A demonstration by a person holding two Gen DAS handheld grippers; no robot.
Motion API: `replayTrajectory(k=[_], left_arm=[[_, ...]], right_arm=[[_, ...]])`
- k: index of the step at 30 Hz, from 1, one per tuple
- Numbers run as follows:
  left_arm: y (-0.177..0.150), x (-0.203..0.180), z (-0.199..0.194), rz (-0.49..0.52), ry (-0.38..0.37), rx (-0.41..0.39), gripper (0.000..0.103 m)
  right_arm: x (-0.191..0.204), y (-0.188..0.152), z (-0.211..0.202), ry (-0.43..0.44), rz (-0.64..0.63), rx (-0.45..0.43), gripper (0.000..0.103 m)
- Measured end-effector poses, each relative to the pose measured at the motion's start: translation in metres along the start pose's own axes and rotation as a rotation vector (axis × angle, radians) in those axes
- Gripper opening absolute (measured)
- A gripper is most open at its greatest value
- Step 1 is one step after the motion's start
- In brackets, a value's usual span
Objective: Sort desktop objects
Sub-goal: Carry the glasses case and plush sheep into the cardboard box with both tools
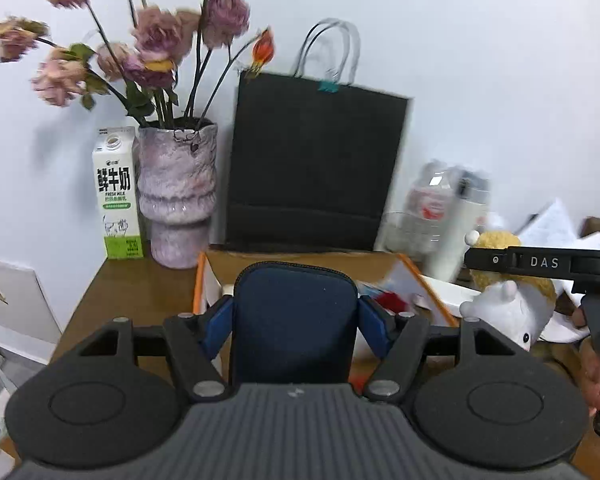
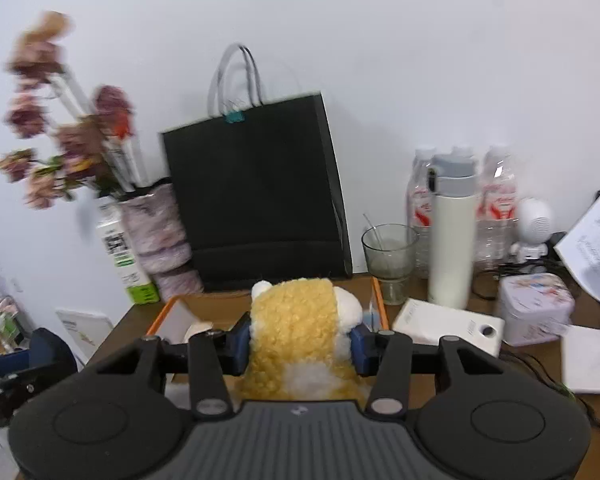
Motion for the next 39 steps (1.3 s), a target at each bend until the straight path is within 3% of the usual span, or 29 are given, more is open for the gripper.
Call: replayTrajectory(k=[6,10,13,19,25,27,31,39], left_arm=[[0.026,0.026,0.111,-0.035,0.045,0.155,0.067],[0.022,0.038,0.171,-0.097,0.024,0.244,0.067],[0.016,0.04,0.2,-0.084,0.045,0.263,0.067],[0.0,0.046,0.235,-0.104,0.051,0.33,0.075],[-0.001,0.056,0.239,-0.168,0.074,0.34,0.085],[0.004,0.055,0.232,-0.176,0.051,0.342,0.086],[0.017,0.047,0.208,-0.155,0.079,0.331,0.096],[0.02,0.036,0.161,-0.21,0.095,0.428,0.1]], right_arm=[[0.007,0.015,0.105,-0.103,0.036,0.133,0.045],[0.005,0.015,0.16,-0.112,0.125,0.15,0.045],[0.012,0.013,0.196,-0.121,0.148,0.177,0.046],[0.029,-0.015,0.241,-0.204,0.025,0.272,0.047],[0.024,-0.012,0.243,-0.225,0.004,0.328,0.054],[0.02,-0.006,0.235,-0.214,0.009,0.356,0.069],[0.012,0.009,0.204,-0.181,-0.004,0.353,0.08],[0.019,0.005,0.138,-0.093,-0.097,0.44,0.082]])
Point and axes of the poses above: each gripper's, at about its wrist camera, not at the fingertips, and z roughly the way its jaws point, x to its left, y to its top, the point moved 1 cm from there along z, roughly the way its jaws point, and after that the axes turned 5 degrees about -y, right-handed, at the moved point
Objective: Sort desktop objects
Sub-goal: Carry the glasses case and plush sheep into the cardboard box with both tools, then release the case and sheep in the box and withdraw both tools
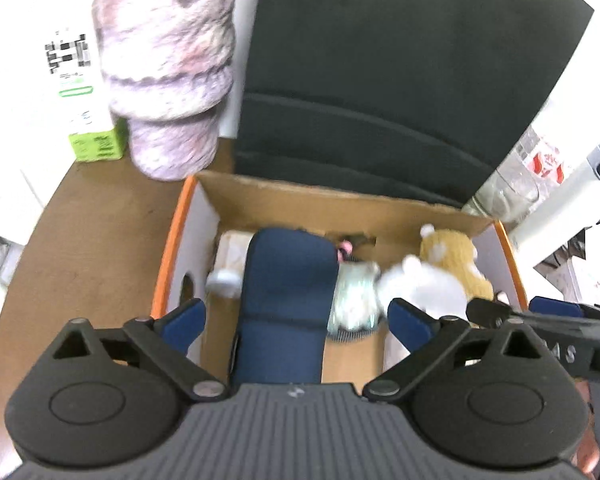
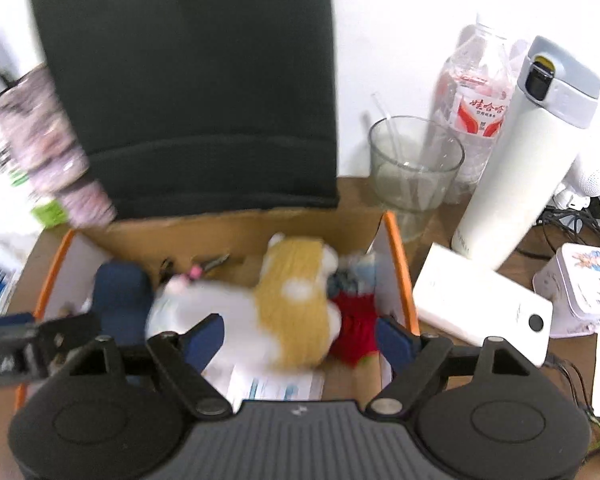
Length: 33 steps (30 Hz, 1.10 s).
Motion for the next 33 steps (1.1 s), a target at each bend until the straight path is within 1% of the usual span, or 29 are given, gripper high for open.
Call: replayTrajectory(k=[2,7,9,11,14,16,19,22,23,25,27,30,31,33], left_arm=[[-0.01,-0.004,-0.011,0.012,0.014,0.008,0.101],[-0.039,-0.012,-0.04,0.039,0.043,-0.014,0.103],[-0.052,-0.013,-0.047,0.048,0.041,-0.021,0.103],[-0.064,-0.013,-0.052,0.036,0.055,-0.031,0.103],[-0.091,-0.015,-0.066,0.047,0.081,-0.07,0.103],[-0.111,-0.018,-0.076,0.065,0.087,-0.112,0.103],[-0.147,-0.019,-0.095,0.094,0.088,-0.176,0.103],[-0.203,-0.007,-0.12,0.091,0.03,-0.262,0.103],[-0.223,-0.004,-0.126,0.095,0.033,-0.289,0.103],[-0.262,0.001,-0.136,0.12,0.061,-0.338,0.103],[-0.296,0.005,-0.142,0.149,0.102,-0.37,0.103],[-0.335,0.007,-0.145,0.179,0.137,-0.405,0.103],[-0.346,0.008,-0.146,0.175,0.143,-0.406,0.103],[-0.365,0.008,-0.148,0.169,0.125,-0.4,0.103]], right_arm=[[0.006,-0.011,-0.017,0.011,-0.018,-0.003,0.082],[0.011,-0.042,-0.044,0.035,-0.062,-0.019,0.083],[0.011,-0.055,-0.053,0.06,-0.064,-0.027,0.085],[0.009,-0.07,-0.063,0.066,-0.056,-0.037,0.085],[0.006,-0.09,-0.079,0.082,-0.044,-0.074,0.085],[0.004,-0.108,-0.094,0.084,-0.039,-0.123,0.086],[0.001,-0.141,-0.112,0.087,-0.047,-0.187,0.087],[-0.005,-0.19,-0.134,0.103,-0.044,-0.286,0.089],[-0.007,-0.208,-0.139,0.103,-0.037,-0.309,0.091],[-0.01,-0.245,-0.148,0.096,-0.034,-0.354,0.091],[-0.01,-0.278,-0.15,0.084,-0.034,-0.368,0.091],[-0.012,-0.317,-0.15,0.076,0.005,-0.373,0.091],[-0.011,-0.329,-0.15,0.067,0.015,-0.38,0.091],[-0.007,-0.353,-0.151,0.046,0.001,-0.395,0.091]])
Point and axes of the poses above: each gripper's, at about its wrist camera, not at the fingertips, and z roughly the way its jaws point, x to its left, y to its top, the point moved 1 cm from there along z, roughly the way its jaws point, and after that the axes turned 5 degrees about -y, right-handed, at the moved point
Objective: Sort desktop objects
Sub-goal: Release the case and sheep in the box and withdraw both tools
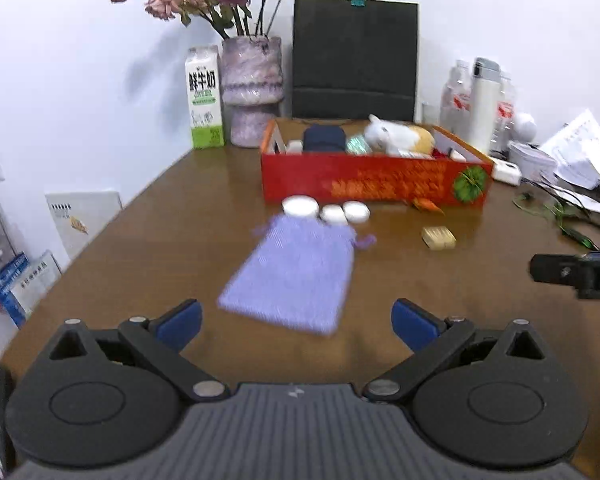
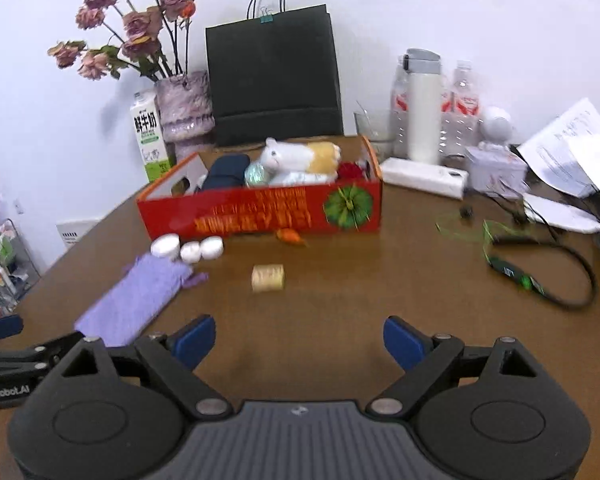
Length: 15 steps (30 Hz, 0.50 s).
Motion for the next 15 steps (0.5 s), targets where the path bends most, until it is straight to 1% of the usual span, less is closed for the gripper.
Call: replayTrajectory(k=[1,3,5,7,8,10,13,15], left_arm=[[-0.006,-0.002,-0.007,-0.003,-0.008,-0.005,0.103],[-0.016,-0.005,-0.022,0.017,-0.024,-0.044,0.103],[-0.023,-0.011,-0.036,0.039,-0.005,-0.081,0.103],[-0.028,-0.017,-0.049,0.045,-0.011,-0.112,0.103],[-0.031,-0.019,-0.053,0.042,-0.016,-0.126,0.103],[-0.038,-0.022,-0.059,0.032,-0.027,-0.136,0.103],[-0.046,-0.024,-0.063,0.012,-0.069,-0.136,0.103],[-0.051,-0.027,-0.063,0.013,-0.094,-0.127,0.103]], right_arm=[[0.004,-0.009,-0.005,-0.012,-0.021,-0.005,0.091],[0.01,-0.024,-0.017,-0.016,-0.07,-0.017,0.091],[0.013,-0.036,-0.03,-0.018,-0.081,-0.018,0.093],[0.014,-0.049,-0.045,0.004,-0.103,-0.042,0.093],[0.014,-0.055,-0.051,-0.002,-0.112,-0.052,0.094],[0.016,-0.065,-0.065,-0.028,-0.121,-0.079,0.094],[0.012,-0.078,-0.08,0.001,-0.099,-0.122,0.094],[0.008,-0.083,-0.086,0.004,-0.077,-0.14,0.094]])
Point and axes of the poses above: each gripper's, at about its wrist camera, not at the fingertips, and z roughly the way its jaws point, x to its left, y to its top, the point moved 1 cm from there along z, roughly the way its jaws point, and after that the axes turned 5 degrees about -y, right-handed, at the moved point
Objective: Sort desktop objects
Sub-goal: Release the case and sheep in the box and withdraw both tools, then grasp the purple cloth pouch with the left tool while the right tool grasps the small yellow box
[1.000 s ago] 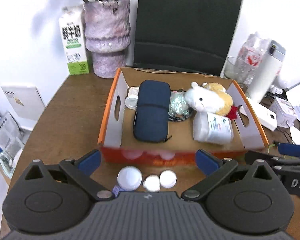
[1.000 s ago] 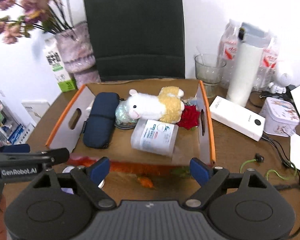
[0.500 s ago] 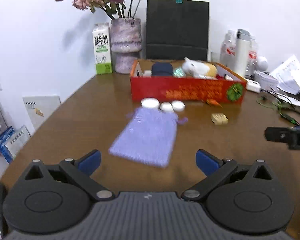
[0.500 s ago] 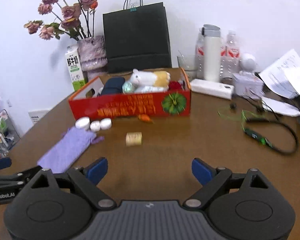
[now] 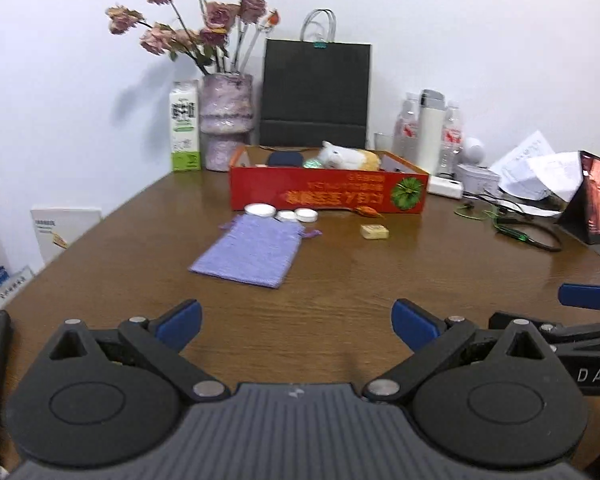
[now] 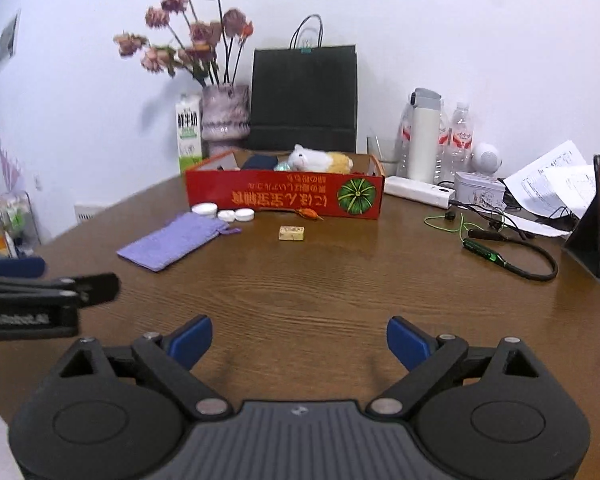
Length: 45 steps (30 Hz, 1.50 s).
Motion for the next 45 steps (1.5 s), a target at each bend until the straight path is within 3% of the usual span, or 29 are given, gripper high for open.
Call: replayTrajectory(k=[4,10,12,19,22,25,28,32,36,37,41,43,45], left_arm=[[-0.002,-0.004,0.003,0.025,-0.019,0.016,0.103],[0.013,0.006,0.019,0.01,-0.033,0.055,0.103],[0.02,0.011,0.03,0.014,-0.036,0.061,0.103],[0.052,0.032,0.104,0.065,-0.016,0.083,0.103],[0.064,0.043,0.144,0.076,-0.047,0.132,0.103],[0.07,0.059,0.175,0.025,-0.086,0.195,0.103],[0.071,0.075,0.191,-0.027,-0.048,0.2,0.103],[0.067,0.085,0.205,-0.056,-0.059,0.236,0.101],[0.066,0.078,0.206,-0.003,-0.039,0.253,0.099],[0.066,0.074,0.206,0.018,-0.03,0.258,0.098],[0.064,0.063,0.201,0.039,-0.027,0.238,0.076],[0.063,0.053,0.195,0.053,-0.038,0.221,0.053],[0.061,0.039,0.188,0.073,-0.051,0.218,0.012]], right_arm=[[-0.007,-0.001,-0.002,0.001,0.005,-0.02,0.094],[-0.016,0.013,0.021,0.02,0.031,0.038,0.092],[-0.018,0.021,0.035,0.038,0.04,0.054,0.087],[-0.006,0.055,0.111,0.058,-0.02,0.091,0.077],[0.001,0.072,0.15,0.076,-0.042,0.117,0.075],[0.009,0.089,0.187,0.098,-0.051,0.145,0.072],[0.019,0.099,0.215,0.107,-0.059,0.167,0.071],[0.028,0.103,0.237,0.09,-0.083,0.187,0.06],[0.027,0.099,0.252,0.08,-0.063,0.221,0.033],[0.026,0.098,0.252,0.071,-0.066,0.214,0.03],[0.024,0.096,0.249,0.073,-0.049,0.211,0.029],[0.024,0.094,0.242,0.087,-0.03,0.21,0.029],[0.023,0.09,0.232,0.111,0.002,0.216,0.029]])
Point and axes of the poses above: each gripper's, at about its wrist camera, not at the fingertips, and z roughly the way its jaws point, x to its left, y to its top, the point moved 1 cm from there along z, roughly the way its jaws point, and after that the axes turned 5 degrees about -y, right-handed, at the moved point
